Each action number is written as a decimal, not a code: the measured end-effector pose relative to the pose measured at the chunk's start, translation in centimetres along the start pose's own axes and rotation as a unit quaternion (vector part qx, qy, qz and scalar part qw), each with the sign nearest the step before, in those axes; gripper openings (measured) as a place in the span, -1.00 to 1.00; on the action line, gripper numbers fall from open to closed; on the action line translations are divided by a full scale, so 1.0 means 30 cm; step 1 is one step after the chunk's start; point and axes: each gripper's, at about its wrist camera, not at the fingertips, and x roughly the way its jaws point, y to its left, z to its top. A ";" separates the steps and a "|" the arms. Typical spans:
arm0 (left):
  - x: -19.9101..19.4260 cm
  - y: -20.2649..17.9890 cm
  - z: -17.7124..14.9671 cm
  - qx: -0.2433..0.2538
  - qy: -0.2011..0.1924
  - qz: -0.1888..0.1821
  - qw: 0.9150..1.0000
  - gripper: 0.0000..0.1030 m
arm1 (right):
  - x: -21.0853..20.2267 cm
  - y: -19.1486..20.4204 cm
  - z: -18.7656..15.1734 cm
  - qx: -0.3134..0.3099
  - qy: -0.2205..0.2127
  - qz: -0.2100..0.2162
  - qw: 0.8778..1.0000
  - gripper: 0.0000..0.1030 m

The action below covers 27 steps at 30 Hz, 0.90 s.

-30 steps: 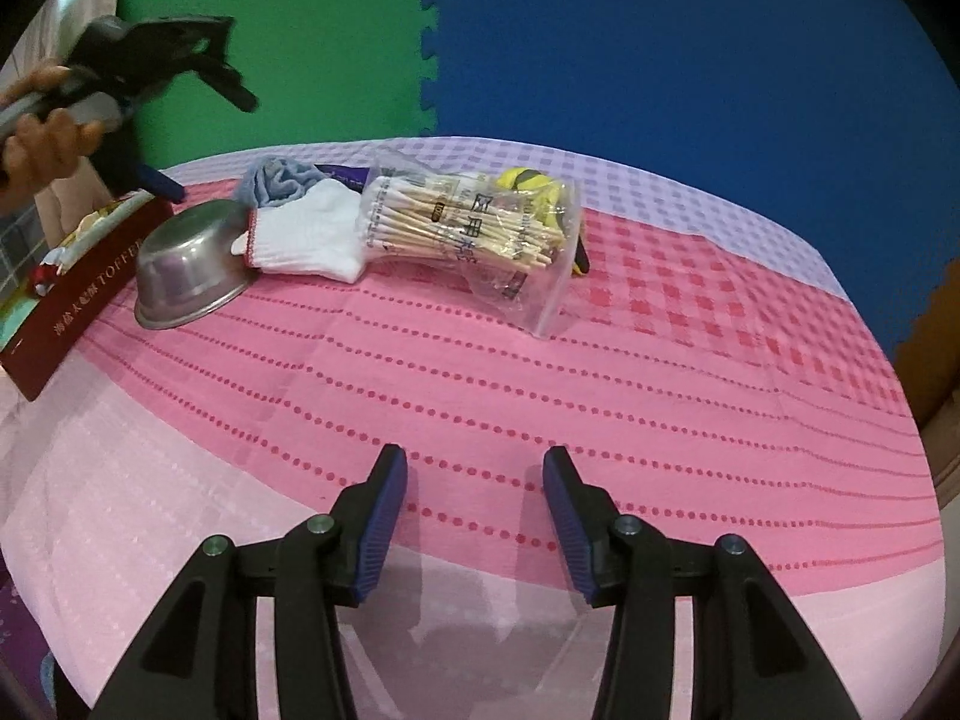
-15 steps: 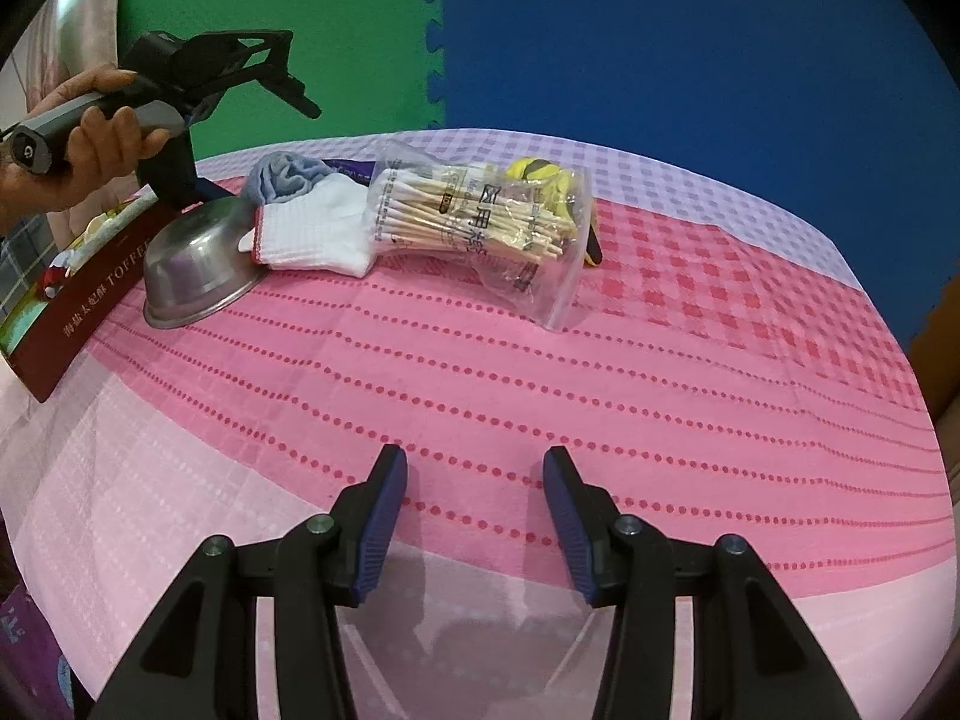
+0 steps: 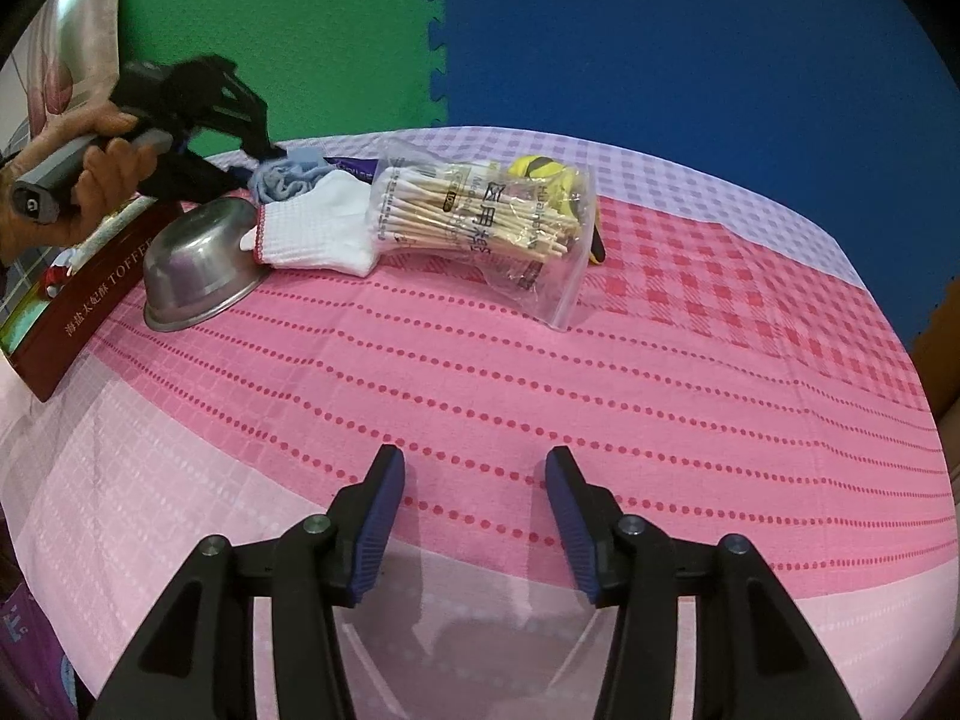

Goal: Organize soft objects
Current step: 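Grasp the blue fuzzy sock with the left gripper and lift it, then grasp the clear cotton-swab bag with the right gripper while the left gripper holds the sock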

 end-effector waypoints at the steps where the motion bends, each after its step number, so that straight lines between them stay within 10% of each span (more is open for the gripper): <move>1: -0.025 -0.019 -0.010 0.005 -0.013 -0.010 1.000 -0.72 | 0.000 0.000 0.000 0.000 0.000 0.000 1.000 -0.02; 8: -0.209 -0.143 -0.176 0.065 -0.072 -0.040 0.995 -0.71 | 0.000 0.001 -0.001 0.001 0.000 -0.001 1.000 -0.02; 19: -0.258 -0.092 -0.563 0.073 -0.007 -0.078 0.994 -0.70 | -0.060 0.017 0.032 -0.047 -0.044 0.021 0.998 -0.02; 27: -0.275 -0.045 -0.690 0.062 0.007 -0.086 0.994 -0.69 | -0.012 0.121 0.233 -0.338 -0.097 -0.059 0.934 0.30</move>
